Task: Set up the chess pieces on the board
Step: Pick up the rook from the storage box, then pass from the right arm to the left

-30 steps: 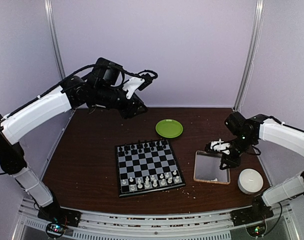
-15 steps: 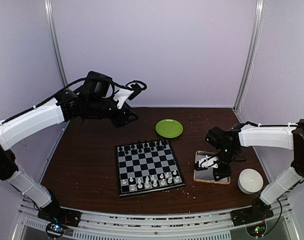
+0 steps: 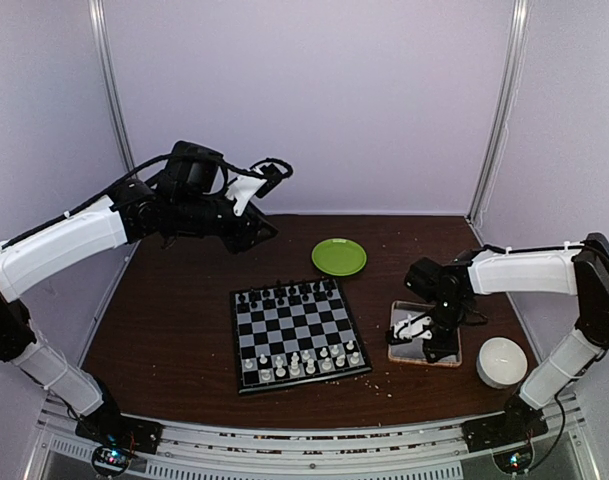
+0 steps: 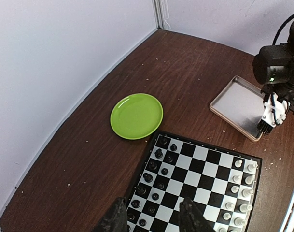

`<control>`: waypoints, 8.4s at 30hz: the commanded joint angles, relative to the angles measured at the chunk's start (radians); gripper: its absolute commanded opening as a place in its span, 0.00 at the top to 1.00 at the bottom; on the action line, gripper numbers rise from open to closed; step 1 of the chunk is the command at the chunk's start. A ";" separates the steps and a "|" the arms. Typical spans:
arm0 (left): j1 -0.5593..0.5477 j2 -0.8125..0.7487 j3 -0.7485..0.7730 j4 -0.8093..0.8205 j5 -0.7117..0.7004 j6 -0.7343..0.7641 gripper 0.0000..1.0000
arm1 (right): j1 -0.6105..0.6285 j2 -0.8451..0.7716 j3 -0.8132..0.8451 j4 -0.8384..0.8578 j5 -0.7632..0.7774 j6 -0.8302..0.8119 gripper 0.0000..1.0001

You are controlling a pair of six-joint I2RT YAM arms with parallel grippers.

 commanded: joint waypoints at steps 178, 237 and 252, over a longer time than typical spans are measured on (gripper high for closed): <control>0.000 0.086 0.019 0.022 0.138 0.007 0.61 | 0.047 0.232 0.205 0.094 -0.107 0.167 0.75; -0.510 0.427 -0.070 1.136 -0.659 0.149 0.64 | -0.325 0.015 0.382 0.204 -1.056 0.734 0.83; -0.530 0.561 -0.009 1.121 -0.691 -0.021 0.66 | -0.354 -0.045 0.284 0.373 -1.051 0.891 0.83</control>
